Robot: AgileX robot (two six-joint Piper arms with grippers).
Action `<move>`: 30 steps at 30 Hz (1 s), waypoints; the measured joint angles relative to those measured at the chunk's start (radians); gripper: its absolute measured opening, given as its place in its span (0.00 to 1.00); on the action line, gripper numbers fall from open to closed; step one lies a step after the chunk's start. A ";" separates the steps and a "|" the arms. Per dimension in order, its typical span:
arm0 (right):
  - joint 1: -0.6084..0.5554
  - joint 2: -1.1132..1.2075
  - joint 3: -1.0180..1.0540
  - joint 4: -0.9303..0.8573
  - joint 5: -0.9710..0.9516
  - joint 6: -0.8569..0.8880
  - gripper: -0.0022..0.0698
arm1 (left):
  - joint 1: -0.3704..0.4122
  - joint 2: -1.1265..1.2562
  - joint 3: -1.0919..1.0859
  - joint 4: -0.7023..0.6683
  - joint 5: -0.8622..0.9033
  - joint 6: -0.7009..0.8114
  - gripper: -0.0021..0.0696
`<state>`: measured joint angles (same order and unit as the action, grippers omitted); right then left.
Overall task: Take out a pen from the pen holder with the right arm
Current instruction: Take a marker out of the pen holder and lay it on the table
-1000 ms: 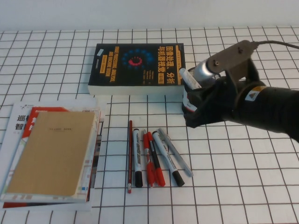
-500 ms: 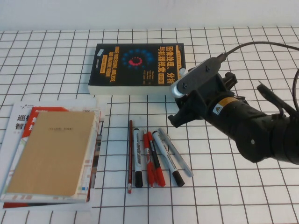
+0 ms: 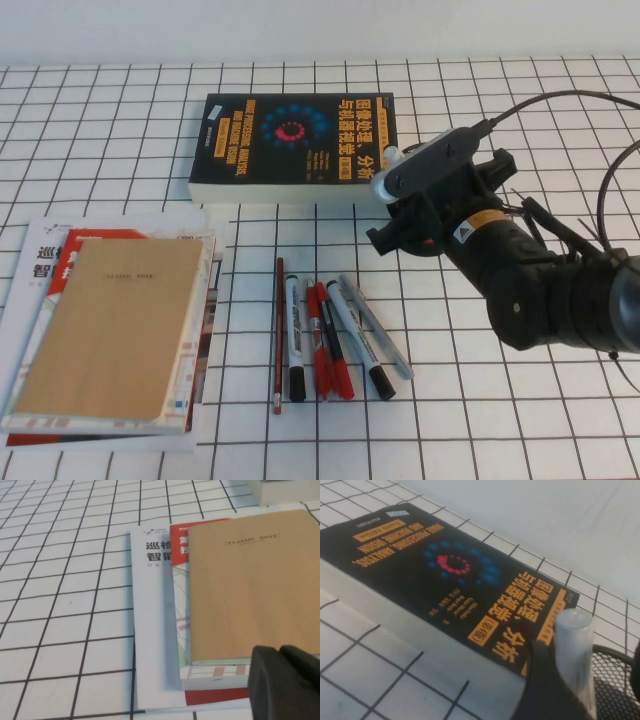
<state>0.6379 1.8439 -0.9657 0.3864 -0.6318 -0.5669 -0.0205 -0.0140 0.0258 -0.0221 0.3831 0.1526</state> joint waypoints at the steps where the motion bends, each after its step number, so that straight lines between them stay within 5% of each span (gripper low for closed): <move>1: 0.000 0.008 -0.006 0.000 0.000 -0.003 0.49 | 0.000 0.000 0.000 0.000 0.000 0.000 0.02; 20: -0.018 0.105 -0.132 0.056 0.032 -0.009 0.49 | 0.000 0.000 0.000 0.000 0.000 0.000 0.02; 30: -0.024 0.128 -0.150 0.054 0.025 -0.015 0.29 | 0.000 0.000 0.000 0.000 0.000 0.000 0.02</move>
<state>0.6142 1.9721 -1.1156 0.4402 -0.6069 -0.5817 -0.0205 -0.0140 0.0258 -0.0221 0.3831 0.1526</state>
